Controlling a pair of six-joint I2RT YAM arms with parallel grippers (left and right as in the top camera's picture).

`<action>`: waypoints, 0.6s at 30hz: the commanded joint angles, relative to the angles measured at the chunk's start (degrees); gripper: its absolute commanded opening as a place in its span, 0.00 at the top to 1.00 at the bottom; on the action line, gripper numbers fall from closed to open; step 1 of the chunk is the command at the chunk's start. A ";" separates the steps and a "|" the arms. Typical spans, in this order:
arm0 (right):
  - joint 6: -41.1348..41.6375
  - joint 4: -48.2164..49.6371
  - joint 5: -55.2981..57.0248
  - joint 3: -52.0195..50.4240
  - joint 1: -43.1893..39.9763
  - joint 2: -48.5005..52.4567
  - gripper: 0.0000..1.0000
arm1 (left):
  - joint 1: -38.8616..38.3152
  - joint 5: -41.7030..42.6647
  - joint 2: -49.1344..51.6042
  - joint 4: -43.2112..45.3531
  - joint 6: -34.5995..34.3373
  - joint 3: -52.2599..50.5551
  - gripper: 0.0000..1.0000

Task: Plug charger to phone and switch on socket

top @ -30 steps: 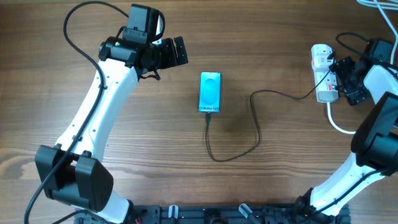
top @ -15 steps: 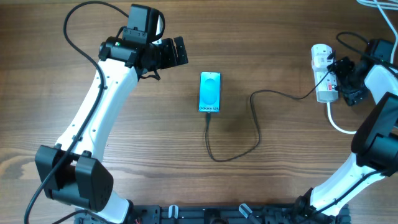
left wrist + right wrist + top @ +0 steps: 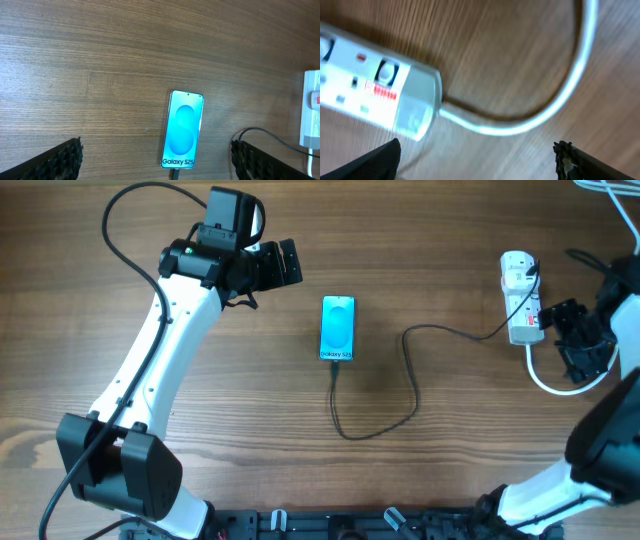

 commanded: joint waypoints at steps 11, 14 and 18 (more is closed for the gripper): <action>-7.21 -6.12 -1.60 -8.96 7.32 -35.36 0.00 | 0.07 -0.76 0.35 -0.04 -0.70 -0.04 0.00; -6.14 -5.73 -2.71 -13.44 11.10 -45.79 0.00 | 0.07 -0.76 0.35 -0.04 -0.70 -0.04 0.00; -3.96 -6.23 -2.80 -16.06 11.91 -54.12 0.00 | 0.07 -0.74 0.35 -0.04 -0.70 -0.04 0.00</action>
